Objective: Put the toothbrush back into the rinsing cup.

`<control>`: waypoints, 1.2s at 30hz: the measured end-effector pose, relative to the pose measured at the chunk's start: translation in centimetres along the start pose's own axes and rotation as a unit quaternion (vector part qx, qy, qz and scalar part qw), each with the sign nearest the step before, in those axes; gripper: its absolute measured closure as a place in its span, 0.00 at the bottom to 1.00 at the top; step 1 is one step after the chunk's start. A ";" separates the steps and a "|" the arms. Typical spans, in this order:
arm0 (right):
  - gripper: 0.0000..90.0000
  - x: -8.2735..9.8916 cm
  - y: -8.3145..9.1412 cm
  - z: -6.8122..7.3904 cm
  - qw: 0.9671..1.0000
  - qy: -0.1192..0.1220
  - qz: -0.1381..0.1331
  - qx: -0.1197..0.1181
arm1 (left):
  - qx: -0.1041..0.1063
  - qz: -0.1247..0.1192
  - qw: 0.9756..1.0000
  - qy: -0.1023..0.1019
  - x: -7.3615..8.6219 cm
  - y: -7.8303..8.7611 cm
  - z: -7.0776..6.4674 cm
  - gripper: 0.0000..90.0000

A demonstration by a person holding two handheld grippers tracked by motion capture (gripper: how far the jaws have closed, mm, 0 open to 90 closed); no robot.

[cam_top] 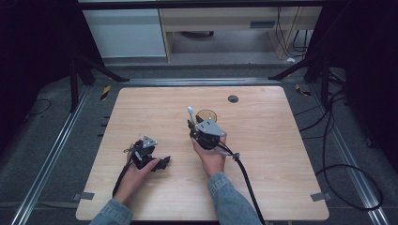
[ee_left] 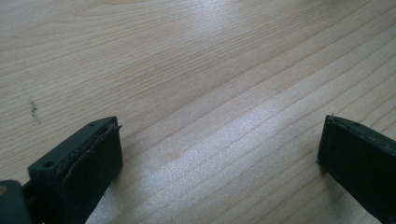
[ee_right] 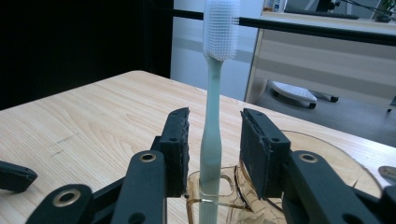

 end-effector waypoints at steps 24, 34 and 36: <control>0.62 -0.7 0.6 0.2 1.000 0.019 0.006 0.000 | 0.000 0.000 1.000 0.000 0.0 0.0 0.0 0.00; 0.54 -0.7 1.2 0.0 1.000 0.021 0.014 0.002 | 0.000 0.001 1.000 -0.002 0.0 0.0 0.0 0.00; 0.50 -0.7 1.3 0.0 1.000 0.019 0.018 0.000 | 0.000 0.001 1.000 -0.002 0.0 0.0 0.0 0.00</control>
Point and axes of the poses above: each handheld gripper's, and its own axes: y roughly backward along the jaws, x roughly out of its underside, z roughly to its left, the point moved 8 cm from there along -y, roughly forward along the jaws, and after that the axes turned 9 degrees about -x, right-handed, at the moved point
